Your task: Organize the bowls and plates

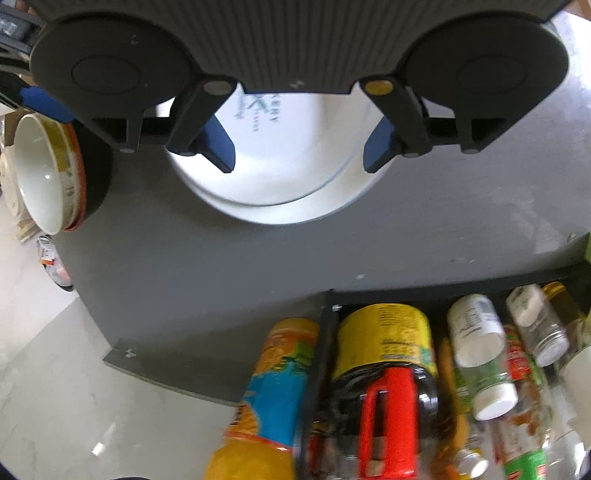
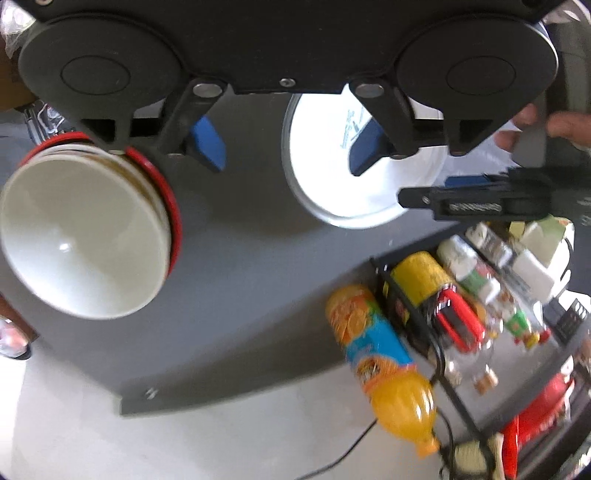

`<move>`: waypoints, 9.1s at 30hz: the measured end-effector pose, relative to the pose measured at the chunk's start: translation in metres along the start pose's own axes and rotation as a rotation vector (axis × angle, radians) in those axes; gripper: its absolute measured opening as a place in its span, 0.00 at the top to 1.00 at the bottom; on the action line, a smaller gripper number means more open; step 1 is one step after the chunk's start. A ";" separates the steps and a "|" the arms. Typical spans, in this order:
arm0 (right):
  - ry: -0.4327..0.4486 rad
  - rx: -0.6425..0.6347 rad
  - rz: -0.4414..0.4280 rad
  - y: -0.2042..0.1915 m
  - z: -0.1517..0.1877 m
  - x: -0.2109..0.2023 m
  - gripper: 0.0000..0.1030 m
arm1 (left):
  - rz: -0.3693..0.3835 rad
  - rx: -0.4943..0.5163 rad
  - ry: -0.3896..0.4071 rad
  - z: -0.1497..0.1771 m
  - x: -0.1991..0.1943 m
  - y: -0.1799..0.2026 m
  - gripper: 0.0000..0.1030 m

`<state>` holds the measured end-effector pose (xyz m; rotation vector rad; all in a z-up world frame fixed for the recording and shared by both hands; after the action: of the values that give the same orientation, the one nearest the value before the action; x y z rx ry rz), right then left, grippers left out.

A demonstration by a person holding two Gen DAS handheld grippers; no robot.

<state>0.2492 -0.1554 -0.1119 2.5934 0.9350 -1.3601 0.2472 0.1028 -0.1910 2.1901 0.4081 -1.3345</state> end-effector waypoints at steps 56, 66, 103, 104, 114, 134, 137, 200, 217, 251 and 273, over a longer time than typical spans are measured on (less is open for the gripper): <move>-0.122 0.253 -0.080 0.229 0.031 0.034 0.66 | 0.021 -0.048 -0.178 0.049 0.098 0.208 0.71; -0.074 0.216 -0.017 0.217 0.033 0.023 0.70 | 0.087 0.003 -0.191 0.049 0.090 0.203 0.78; -0.020 0.074 -0.051 0.048 0.010 0.017 0.70 | 0.096 -0.053 -0.105 0.005 -0.007 0.056 0.77; -0.023 0.070 -0.054 0.043 0.011 0.019 0.70 | 0.093 -0.058 -0.106 0.005 -0.008 0.050 0.77; -0.048 0.039 -0.064 0.003 0.018 0.033 0.70 | 0.068 -0.079 -0.119 0.008 -0.014 0.006 0.77; -0.125 0.059 -0.037 -0.029 0.041 0.050 0.70 | 0.051 -0.051 -0.200 0.015 0.000 -0.033 0.77; -0.129 0.071 -0.034 -0.029 0.043 0.051 0.70 | 0.054 -0.033 -0.195 0.016 0.000 -0.033 0.77; 0.264 0.062 0.118 -0.061 0.105 -0.159 0.00 | 0.024 0.158 0.292 0.102 -0.240 -0.025 0.01; 0.277 0.054 0.212 -0.117 0.138 -0.184 0.00 | 0.071 0.288 0.302 0.139 -0.270 -0.072 0.01; 0.276 0.032 0.254 -0.146 0.183 -0.218 0.00 | 0.086 0.335 0.291 0.179 -0.297 -0.097 0.01; 0.266 0.023 0.235 -0.151 0.190 -0.222 0.00 | 0.086 0.347 0.295 0.186 -0.301 -0.096 0.01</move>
<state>-0.0641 -0.2016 -0.0250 2.8409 0.6140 -0.9937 -0.0764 0.0776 -0.0198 2.6740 0.1949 -1.1018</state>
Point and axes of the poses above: each gripper's, at about its wrist camera, not at the fingertips, and x roughly the way its jaws point, y to its right, z to its underside, the point moved 5 cm from there along x, roughly the way its jaws point, and after that the axes turned 10 degrees about -x, right-handed, at the moved point
